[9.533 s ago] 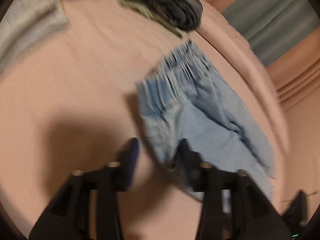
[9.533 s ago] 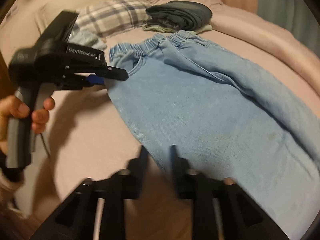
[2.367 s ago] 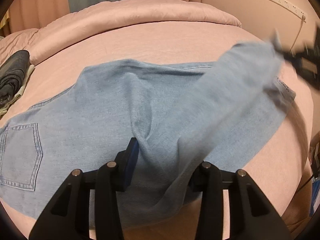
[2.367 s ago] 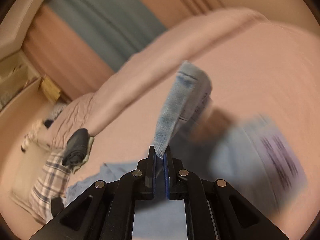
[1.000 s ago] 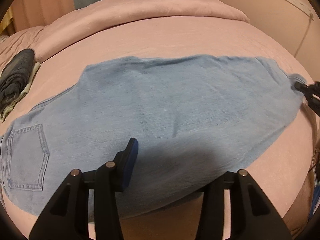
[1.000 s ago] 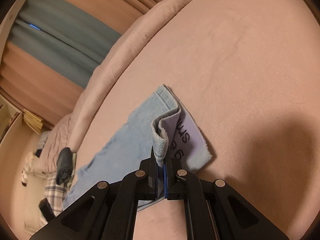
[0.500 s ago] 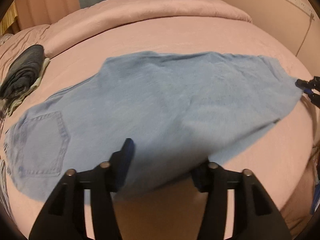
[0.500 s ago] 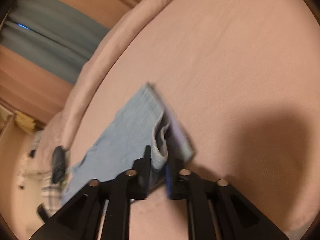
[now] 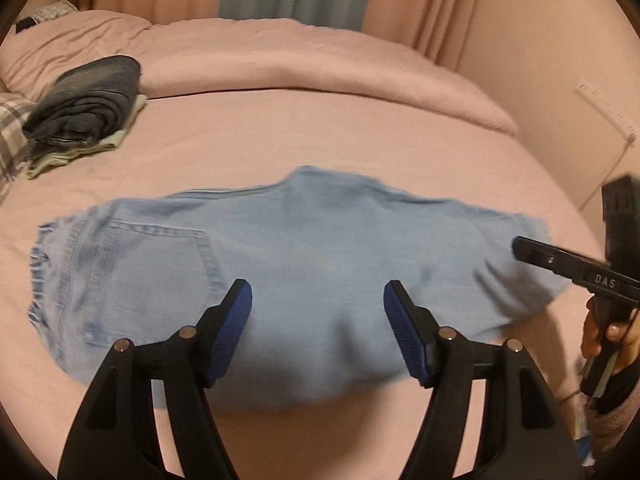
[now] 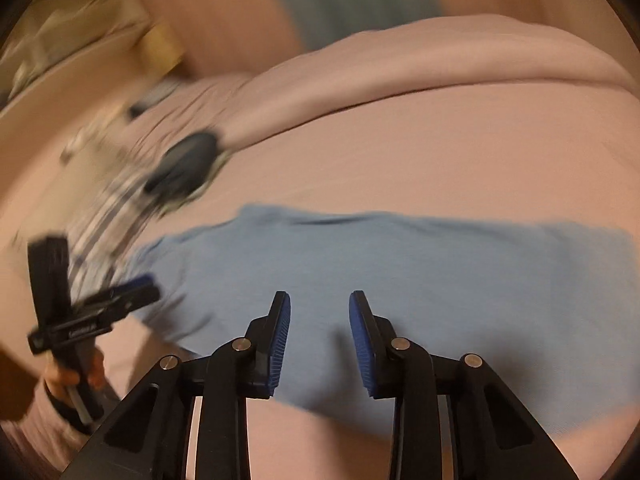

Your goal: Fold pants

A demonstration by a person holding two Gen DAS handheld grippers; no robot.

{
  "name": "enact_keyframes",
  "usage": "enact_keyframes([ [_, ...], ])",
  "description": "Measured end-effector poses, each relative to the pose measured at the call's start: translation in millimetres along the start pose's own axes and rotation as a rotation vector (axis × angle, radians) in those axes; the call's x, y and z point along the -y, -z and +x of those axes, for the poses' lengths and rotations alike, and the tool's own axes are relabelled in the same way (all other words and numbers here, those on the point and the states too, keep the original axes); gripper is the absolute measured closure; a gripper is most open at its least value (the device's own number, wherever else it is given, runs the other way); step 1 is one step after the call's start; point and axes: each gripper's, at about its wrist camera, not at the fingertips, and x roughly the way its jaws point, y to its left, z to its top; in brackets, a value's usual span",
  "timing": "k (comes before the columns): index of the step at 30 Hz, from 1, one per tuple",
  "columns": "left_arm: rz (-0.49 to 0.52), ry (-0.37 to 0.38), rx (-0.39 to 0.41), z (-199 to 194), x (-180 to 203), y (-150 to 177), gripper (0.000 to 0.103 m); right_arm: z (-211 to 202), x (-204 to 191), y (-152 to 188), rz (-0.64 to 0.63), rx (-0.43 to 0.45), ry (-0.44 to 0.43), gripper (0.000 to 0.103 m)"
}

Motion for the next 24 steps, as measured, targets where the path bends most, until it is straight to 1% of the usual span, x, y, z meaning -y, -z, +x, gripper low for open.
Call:
enact_keyframes([
  [1,0.012,-0.060,-0.013,8,-6,0,0.034,16,-11,-4,-0.025,-0.031,-0.015,0.070],
  [3,-0.001,-0.144,-0.070,21,-19,4,0.036,49,-33,0,-0.093,-0.104,-0.045,0.070],
  [4,-0.008,-0.174,-0.092,26,-29,7,0.036,60,-43,4,-0.133,-0.136,-0.041,0.070],
  [5,-0.007,-0.203,-0.102,27,-37,12,0.037,71,-58,13,-0.200,-0.184,-0.038,0.070],
  [6,-0.003,-0.244,-0.107,27,-48,18,0.040,74,-71,30,-0.284,-0.218,-0.037,0.070],
  [7,-0.014,-0.260,-0.107,25,-63,24,0.043,77,-83,42,-0.356,-0.251,-0.036,0.070],
  [8,-0.047,-0.237,-0.097,20,-76,27,0.052,78,-91,61,-0.419,-0.289,-0.038,0.070],
  [9,-0.083,-0.210,-0.080,15,-88,28,0.059,72,-102,80,-0.535,-0.240,0.015,0.069],
  [10,-0.102,-0.193,-0.074,11,-94,26,0.066,67,-109,89,-0.634,-0.215,0.049,0.069],
  [11,-0.120,-0.176,-0.072,9,-100,24,0.067,65,-113,91,-0.691,-0.223,0.064,0.069],
  [12,-0.141,-0.157,-0.070,8,-103,20,0.067,63,-111,81,-0.656,-0.257,0.034,0.069],
  [13,-0.155,-0.157,-0.059,6,-101,16,0.064,61,-105,68,-0.578,-0.285,-0.024,0.069],
  [14,-0.147,-0.174,-0.044,4,-96,12,0.055,59,-97,55,-0.489,-0.297,-0.095,0.069],
  [15,-0.139,-0.182,-0.034,3,-93,10,0.049,56,-86,34,-0.380,-0.276,-0.161,0.069],
  [16,-0.130,-0.176,-0.012,1,-88,5,0.039,56,-79,18,-0.325,-0.255,-0.180,0.069],
  [17,-0.122,-0.151,0.008,-1,-82,1,0.036,56,-72,3,-0.285,-0.230,-0.188,0.069],
  [18,-0.113,-0.119,0.025,-3,-74,-5,0.035,59,-63,-18,-0.232,-0.191,-0.195,0.069],
  [20,-0.096,-0.081,0.039,0,-64,-13,0.031,73,-57,-48,-0.169,-0.160,-0.200,0.069],
  [21,-0.089,-0.063,0.044,3,-59,-18,0.030,86,-51,-66,-0.120,-0.160,-0.202,0.069],
  [23,-0.077,-0.028,0.034,16,-52,-31,0.030,105,-44,-82,-0.072,-0.185,-0.202,0.069],
  [24,-0.072,-0.016,0.029,23,-49,-36,0.030,119,-41,-92,-0.057,-0.202,-0.183,0.069],
])
